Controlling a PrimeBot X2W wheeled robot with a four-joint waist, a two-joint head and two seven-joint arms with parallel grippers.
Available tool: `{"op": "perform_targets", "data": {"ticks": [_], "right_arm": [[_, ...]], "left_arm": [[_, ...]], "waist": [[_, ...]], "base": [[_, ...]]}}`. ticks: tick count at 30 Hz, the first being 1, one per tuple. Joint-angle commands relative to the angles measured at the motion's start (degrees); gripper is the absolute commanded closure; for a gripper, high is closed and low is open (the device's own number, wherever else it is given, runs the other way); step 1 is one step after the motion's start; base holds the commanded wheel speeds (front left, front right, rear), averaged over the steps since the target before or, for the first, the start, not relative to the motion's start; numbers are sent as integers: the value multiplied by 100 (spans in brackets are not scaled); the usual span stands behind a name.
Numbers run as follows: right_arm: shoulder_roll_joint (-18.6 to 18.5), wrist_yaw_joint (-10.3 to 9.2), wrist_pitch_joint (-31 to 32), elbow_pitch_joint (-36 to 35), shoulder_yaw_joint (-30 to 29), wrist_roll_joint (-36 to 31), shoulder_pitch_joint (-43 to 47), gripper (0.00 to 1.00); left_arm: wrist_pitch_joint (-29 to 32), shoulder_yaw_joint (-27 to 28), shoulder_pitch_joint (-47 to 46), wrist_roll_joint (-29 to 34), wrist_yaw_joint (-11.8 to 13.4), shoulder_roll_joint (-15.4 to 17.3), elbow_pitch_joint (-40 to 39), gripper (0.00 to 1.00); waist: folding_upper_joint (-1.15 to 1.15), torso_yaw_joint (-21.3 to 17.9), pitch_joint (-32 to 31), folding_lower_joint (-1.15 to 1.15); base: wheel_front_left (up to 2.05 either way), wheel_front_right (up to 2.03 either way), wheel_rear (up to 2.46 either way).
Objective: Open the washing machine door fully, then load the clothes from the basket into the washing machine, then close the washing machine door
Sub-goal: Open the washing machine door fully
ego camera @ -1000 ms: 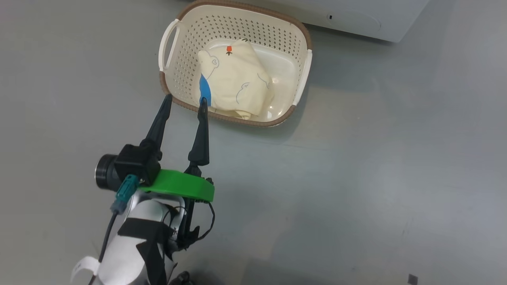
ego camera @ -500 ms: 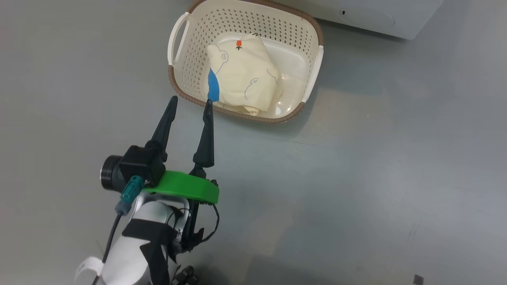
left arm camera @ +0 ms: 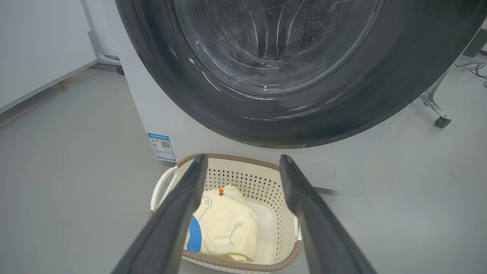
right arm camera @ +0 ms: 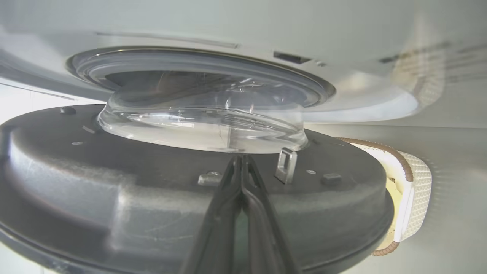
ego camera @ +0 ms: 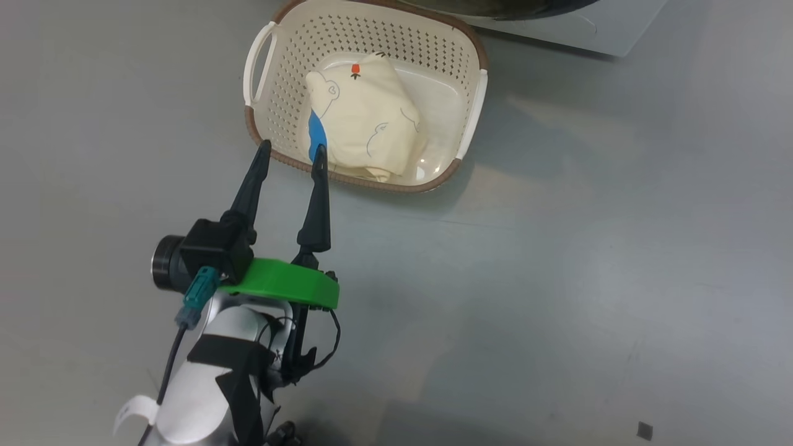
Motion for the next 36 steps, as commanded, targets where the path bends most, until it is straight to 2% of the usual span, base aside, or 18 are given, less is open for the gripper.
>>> {"op": "perform_targets", "data": {"ticks": [1, 11, 18, 26, 36], "right_arm": [[274, -15, 243, -303, 108, 81, 71, 100], [376, -15, 1184, -1271, 272, 487, 844, 100], [408, -15, 1855, -2343, 700, 991, 1701, 100], [410, -15, 1983, -3006, 1276, 1569, 2416, 100], [411, -15, 1926, -3236, 1734, 2040, 3045, 100]], "left_arm": [[-63, 240, -31, 16, 21, 116, -154, 0], [-63, 292, -25, 69, 48, 116, -84, 0], [-63, 317, 0, 47, 30, 116, 5, 0], [-63, 312, 63, 38, 41, 116, 43, 0], [-63, 273, 160, -26, 47, 116, 130, 0]], "waist": [[0, -34, -17, 0], [0, -165, -95, 0], [0, -208, -208, 0], [0, -199, -348, 0], [0, -100, -592, 0]], "base": [[0, 0, 0], [0, 0, 0], [0, 0, 0], [0, 0, 0], [0, 0, 0]]}}
